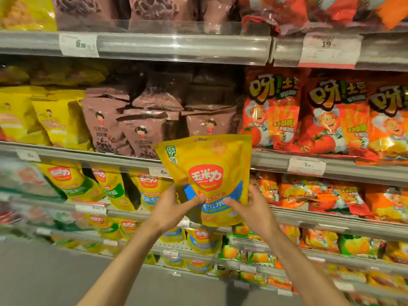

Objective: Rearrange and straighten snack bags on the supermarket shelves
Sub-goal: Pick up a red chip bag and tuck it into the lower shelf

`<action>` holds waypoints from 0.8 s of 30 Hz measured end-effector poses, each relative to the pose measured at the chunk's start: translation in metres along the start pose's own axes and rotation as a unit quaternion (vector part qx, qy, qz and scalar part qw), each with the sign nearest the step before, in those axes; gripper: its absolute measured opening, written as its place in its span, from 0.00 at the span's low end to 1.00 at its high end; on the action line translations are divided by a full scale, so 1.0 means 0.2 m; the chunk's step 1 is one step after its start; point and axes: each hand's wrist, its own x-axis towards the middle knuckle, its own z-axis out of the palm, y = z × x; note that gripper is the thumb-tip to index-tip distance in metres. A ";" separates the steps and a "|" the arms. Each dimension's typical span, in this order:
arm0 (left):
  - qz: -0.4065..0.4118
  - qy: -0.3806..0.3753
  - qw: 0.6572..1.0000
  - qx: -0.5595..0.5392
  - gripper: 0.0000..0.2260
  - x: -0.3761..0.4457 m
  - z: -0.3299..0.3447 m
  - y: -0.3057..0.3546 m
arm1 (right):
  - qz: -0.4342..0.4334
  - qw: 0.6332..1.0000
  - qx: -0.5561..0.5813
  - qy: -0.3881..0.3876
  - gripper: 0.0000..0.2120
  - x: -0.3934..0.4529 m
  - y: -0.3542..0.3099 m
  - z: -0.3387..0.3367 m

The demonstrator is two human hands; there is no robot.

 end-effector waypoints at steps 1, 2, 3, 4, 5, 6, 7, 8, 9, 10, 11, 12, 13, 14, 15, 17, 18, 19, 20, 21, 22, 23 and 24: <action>0.001 0.008 1.000 0.008 0.19 -0.01 0.01 -0.02 | -0.002 1.000 0.000 -0.004 0.24 0.00 0.03 0.00; 0.001 0.015 1.000 0.020 0.20 -0.01 0.02 -0.04 | -0.004 1.000 -0.003 -0.007 0.23 0.00 0.05 0.01; 0.000 0.019 0.999 0.028 0.23 -0.01 0.02 -0.05 | -0.004 1.000 -0.012 -0.006 0.21 -0.01 0.07 0.01; -0.003 0.020 0.999 0.029 0.26 0.00 0.03 -0.08 | -0.003 1.000 -0.026 0.001 0.20 -0.01 0.09 0.02; -0.008 0.021 1.000 0.022 0.26 0.01 0.03 -0.10 | 0.000 0.998 -0.053 0.016 0.18 -0.01 0.12 0.03; -0.015 0.026 0.999 0.014 0.26 0.02 0.03 -0.12 | 0.004 0.995 -0.095 0.038 0.17 0.00 0.15 0.04; -0.019 0.031 0.999 0.006 0.25 0.03 0.03 -0.14 | 0.004 0.987 -0.147 0.059 0.16 0.02 0.17 0.06; -0.020 0.034 0.999 0.002 0.24 0.04 0.04 -0.16 | 0.002 0.978 -0.195 0.075 0.16 0.03 0.19 0.07; -0.021 0.030 0.999 -0.001 0.24 0.06 0.03 -0.19 | 0.002 0.969 -0.228 0.091 0.16 0.05 0.21 0.09; -0.026 0.030 0.999 -0.005 0.23 0.08 0.04 -0.22 | 0.009 0.964 -0.248 0.099 0.16 0.06 0.21 0.11; -0.040 0.034 0.999 -0.014 0.23 0.08 0.05 -0.24 | 0.017 0.960 -0.259 0.102 0.15 0.06 0.22 0.13; -0.054 0.033 0.998 -0.015 0.24 0.10 0.04 -0.28 | 0.023 0.958 -0.262 0.114 0.13 0.06 0.23 0.15; -0.062 0.030 0.998 -0.013 0.24 0.11 0.03 -0.31 | 0.028 0.956 -0.260 0.129 0.12 0.06 0.24 0.18; -0.058 0.026 0.998 -0.007 0.23 0.13 0.02 -0.34 | 0.034 0.955 -0.260 0.141 0.15 0.06 0.26 0.21; -0.050 0.021 0.999 -0.006 0.20 0.15 0.01 -0.38 | 0.052 0.954 -0.252 0.152 0.19 0.07 0.28 0.24; -0.034 0.009 0.999 -0.012 0.15 0.18 0.00 -0.42 | 0.097 0.958 -0.204 0.174 0.19 0.09 0.33 0.29; -0.029 0.002 1.000 -0.010 0.15 0.19 0.00 -0.44 | 0.112 0.961 -0.178 0.178 0.18 0.09 0.36 0.31; -0.025 -0.006 1.000 -0.007 0.16 0.20 0.01 -0.46 | 0.119 0.963 -0.161 0.181 0.17 0.11 0.39 0.32; -0.025 -0.012 1.000 -0.010 0.15 0.21 0.01 -0.48 | 0.123 0.965 -0.148 0.178 0.18 0.12 0.41 0.33; -0.029 -0.017 0.999 -0.020 0.15 0.22 0.01 -0.50 | 0.127 0.967 -0.138 0.171 0.19 0.13 0.42 0.34; -0.036 -0.023 0.999 -0.031 0.15 0.23 0.01 -0.52 | 0.129 0.970 -0.125 0.166 0.18 0.14 0.43 0.34; -0.042 -0.029 0.998 -0.036 0.15 0.25 0.01 -0.54 | 0.133 0.971 -0.112 0.164 0.18 0.15 0.45 0.35; -0.047 -0.036 0.998 -0.032 0.16 0.28 0.02 -0.56 | 0.139 0.970 -0.106 0.166 0.16 0.17 0.46 0.35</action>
